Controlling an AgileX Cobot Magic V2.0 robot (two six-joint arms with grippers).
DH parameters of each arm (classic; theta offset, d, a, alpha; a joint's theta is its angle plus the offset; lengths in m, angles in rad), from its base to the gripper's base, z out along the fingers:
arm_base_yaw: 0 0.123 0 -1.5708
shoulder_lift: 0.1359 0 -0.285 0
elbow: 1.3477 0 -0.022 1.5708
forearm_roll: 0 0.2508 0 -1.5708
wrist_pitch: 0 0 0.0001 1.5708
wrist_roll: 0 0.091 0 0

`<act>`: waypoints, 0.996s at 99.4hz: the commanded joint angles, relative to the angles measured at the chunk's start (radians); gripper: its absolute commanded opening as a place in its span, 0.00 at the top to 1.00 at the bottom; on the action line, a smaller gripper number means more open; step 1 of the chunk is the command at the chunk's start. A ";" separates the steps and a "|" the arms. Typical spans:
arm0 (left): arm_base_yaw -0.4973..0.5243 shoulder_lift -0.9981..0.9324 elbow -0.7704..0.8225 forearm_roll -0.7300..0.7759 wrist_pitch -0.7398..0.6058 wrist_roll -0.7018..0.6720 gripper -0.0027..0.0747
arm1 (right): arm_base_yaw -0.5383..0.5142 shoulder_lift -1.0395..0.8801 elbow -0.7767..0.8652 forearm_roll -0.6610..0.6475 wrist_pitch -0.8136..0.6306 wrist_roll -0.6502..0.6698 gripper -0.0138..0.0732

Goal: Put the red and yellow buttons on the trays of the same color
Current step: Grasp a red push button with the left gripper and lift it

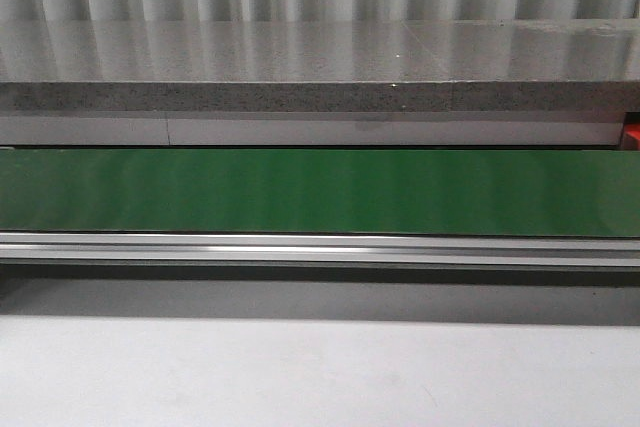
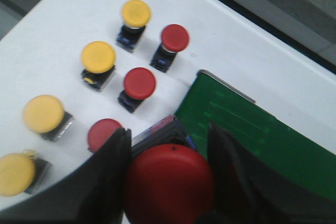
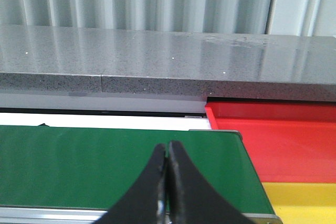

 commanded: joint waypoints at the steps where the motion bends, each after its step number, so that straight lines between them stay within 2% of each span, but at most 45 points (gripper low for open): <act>1: -0.065 0.045 -0.089 -0.022 0.000 0.042 0.99 | -0.003 -0.016 -0.016 -0.012 -0.080 -0.001 0.92; 19: -0.160 0.186 -0.153 -0.019 0.024 0.066 0.99 | -0.003 -0.016 -0.016 -0.012 -0.080 -0.001 0.92; 42: -0.233 0.297 -0.193 0.038 0.022 0.066 0.99 | -0.003 -0.016 -0.016 -0.012 -0.080 -0.001 0.92; 85: -0.244 0.369 -0.209 0.059 0.044 0.066 0.99 | -0.003 -0.016 -0.016 -0.012 -0.080 -0.001 0.92; 93: -0.244 0.369 -0.209 0.059 0.032 0.066 0.92 | -0.003 -0.016 -0.016 -0.012 -0.080 -0.001 0.92; 99: -0.244 0.369 -0.209 0.059 0.029 0.066 0.79 | -0.003 -0.016 -0.016 -0.012 -0.080 -0.001 0.92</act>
